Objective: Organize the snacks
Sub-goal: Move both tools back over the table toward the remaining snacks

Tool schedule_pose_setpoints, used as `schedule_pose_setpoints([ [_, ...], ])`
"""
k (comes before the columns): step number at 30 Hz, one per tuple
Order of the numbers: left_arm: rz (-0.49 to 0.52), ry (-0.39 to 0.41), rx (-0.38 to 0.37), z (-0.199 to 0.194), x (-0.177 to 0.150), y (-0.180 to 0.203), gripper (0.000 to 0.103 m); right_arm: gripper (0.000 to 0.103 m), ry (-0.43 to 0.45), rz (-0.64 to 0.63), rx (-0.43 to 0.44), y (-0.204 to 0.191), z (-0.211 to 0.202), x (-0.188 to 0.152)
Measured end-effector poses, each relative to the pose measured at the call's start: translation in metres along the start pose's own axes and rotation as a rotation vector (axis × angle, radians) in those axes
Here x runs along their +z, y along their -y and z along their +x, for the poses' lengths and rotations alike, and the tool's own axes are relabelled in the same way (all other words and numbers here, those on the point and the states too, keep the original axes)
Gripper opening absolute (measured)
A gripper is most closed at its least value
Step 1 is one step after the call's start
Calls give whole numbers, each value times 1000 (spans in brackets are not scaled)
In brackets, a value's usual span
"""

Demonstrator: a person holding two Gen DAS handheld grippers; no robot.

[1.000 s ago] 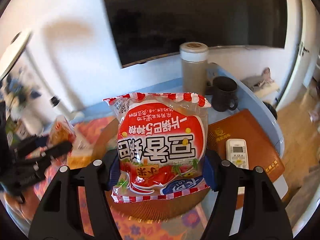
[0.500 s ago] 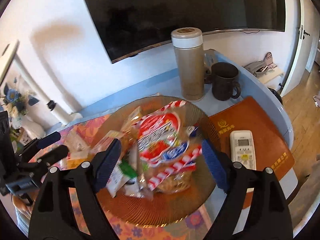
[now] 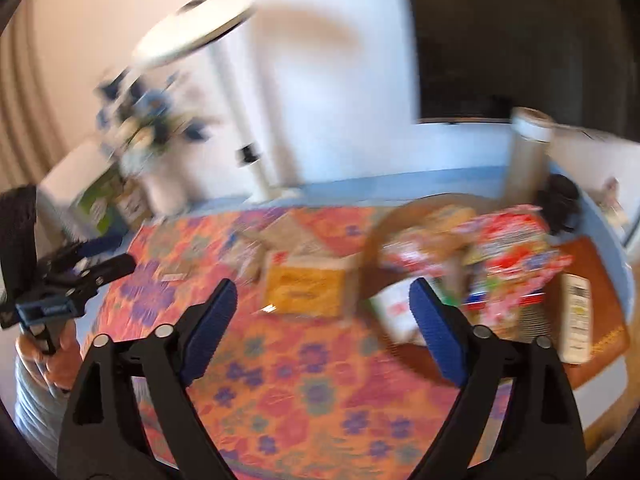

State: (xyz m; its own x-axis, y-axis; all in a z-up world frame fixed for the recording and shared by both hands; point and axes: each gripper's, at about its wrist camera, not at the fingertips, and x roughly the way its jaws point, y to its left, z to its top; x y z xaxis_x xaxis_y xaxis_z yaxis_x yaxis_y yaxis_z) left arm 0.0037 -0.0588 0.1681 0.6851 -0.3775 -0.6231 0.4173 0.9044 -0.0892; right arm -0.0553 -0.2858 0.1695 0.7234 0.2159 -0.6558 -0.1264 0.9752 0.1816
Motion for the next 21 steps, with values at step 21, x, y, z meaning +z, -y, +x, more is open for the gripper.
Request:
schedule_pose_setpoints([
  [21,-109,-102,256,49,-125,-84,90,100,-109,-226,-30,-66,123,-84],
])
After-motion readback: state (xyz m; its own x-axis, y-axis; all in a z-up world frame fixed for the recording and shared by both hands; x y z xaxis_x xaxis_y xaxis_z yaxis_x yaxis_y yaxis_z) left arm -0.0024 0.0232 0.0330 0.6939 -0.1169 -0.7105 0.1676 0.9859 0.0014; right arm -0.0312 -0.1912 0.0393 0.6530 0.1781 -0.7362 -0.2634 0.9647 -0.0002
